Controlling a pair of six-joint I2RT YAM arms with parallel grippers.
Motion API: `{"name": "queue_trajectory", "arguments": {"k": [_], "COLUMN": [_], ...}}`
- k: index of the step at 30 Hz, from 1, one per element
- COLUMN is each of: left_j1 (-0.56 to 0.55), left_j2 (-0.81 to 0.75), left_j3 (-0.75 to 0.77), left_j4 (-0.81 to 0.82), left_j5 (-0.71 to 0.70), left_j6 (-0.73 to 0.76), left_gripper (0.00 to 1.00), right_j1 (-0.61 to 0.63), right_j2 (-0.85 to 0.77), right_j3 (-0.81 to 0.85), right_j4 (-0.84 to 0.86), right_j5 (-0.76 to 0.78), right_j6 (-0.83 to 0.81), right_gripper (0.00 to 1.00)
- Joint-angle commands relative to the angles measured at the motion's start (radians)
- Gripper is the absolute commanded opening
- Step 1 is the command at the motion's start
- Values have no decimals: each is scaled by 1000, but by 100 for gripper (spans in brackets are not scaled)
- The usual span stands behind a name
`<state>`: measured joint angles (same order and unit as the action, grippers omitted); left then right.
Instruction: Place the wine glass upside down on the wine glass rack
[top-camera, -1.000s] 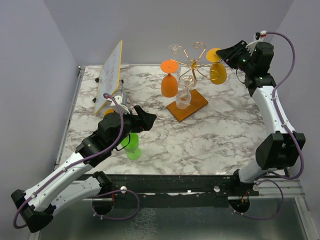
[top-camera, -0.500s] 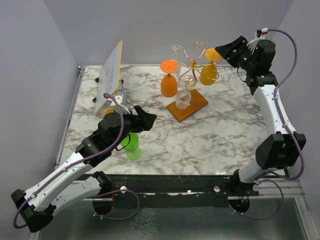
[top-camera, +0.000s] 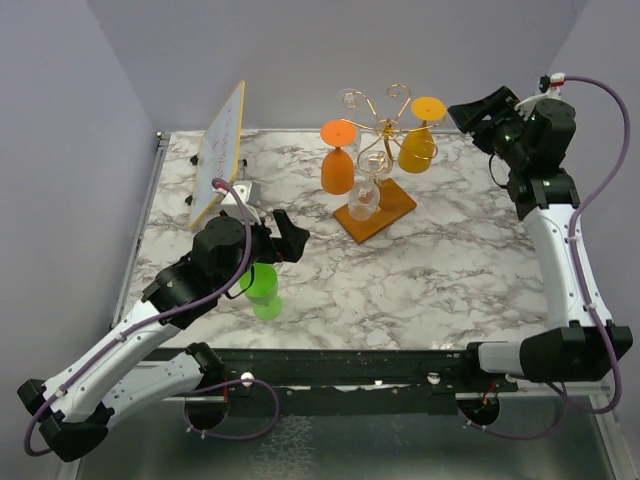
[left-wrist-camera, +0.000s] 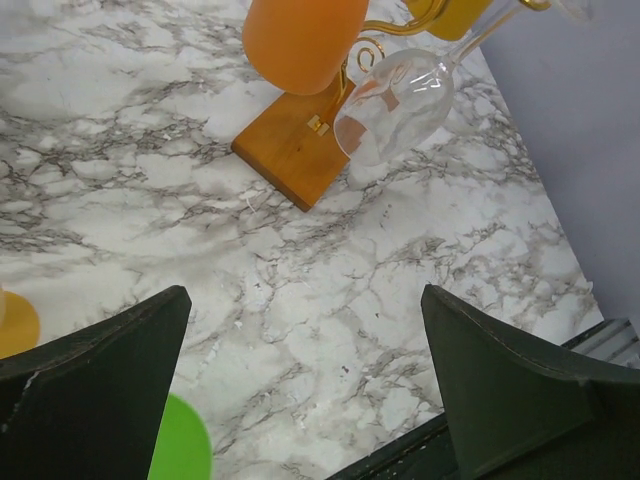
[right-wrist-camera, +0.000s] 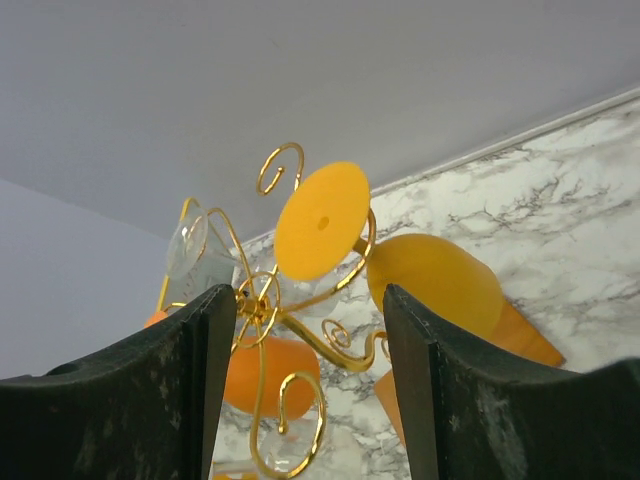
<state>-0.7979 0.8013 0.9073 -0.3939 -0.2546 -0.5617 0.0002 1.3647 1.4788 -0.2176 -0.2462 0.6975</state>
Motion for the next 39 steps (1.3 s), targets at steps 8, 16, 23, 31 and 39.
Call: {"name": "queue_trajectory", "arguments": {"k": [8, 16, 23, 31, 39], "left_j1": [4, 4, 4, 3, 2], "left_j2": [18, 45, 73, 153, 171], "left_j3": [260, 132, 88, 36, 24], "left_j4": [-597, -608, -556, -532, -518], "left_j5": [66, 184, 157, 182, 202], "left_j6": [77, 56, 63, 105, 106], "left_gripper": [77, 55, 46, 44, 15], "right_j1": [0, 0, 0, 0, 0], "right_j2": [-422, -639, -714, -808, -884], "right_j3": [-363, -552, -645, -771, -813], "right_j4": [-259, -389, -424, -462, -478], "right_j5": [154, 92, -4, -10, -48], "right_j6": [-57, -35, -20, 49, 90], "right_gripper": [64, 62, 61, 59, 58]}}
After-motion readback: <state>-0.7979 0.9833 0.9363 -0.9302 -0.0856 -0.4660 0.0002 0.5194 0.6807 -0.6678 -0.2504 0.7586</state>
